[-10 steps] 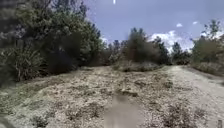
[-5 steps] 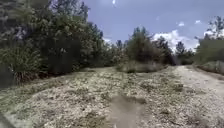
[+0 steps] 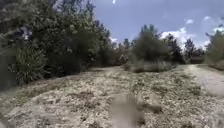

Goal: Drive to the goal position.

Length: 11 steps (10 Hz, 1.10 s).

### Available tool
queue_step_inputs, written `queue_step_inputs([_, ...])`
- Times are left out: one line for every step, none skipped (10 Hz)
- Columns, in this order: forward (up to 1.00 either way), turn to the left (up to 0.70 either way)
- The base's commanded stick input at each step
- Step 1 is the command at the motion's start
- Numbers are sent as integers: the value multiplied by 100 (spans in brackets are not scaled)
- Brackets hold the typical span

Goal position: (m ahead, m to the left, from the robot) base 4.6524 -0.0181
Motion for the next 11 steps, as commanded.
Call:
queue_step_inputs([50, 1])
queue_step_inputs([50, 1])
queue_step_inputs([50, 1])
queue_step_inputs([50, 1])
queue_step_inputs([50, 1])
queue_step_inputs([50, 1])
queue_step_inputs([50, 1])
queue_step_inputs([50, 1])
queue_step_inputs([50, 1])
queue_step_inputs([50, 1])
queue_step_inputs([50, 1])
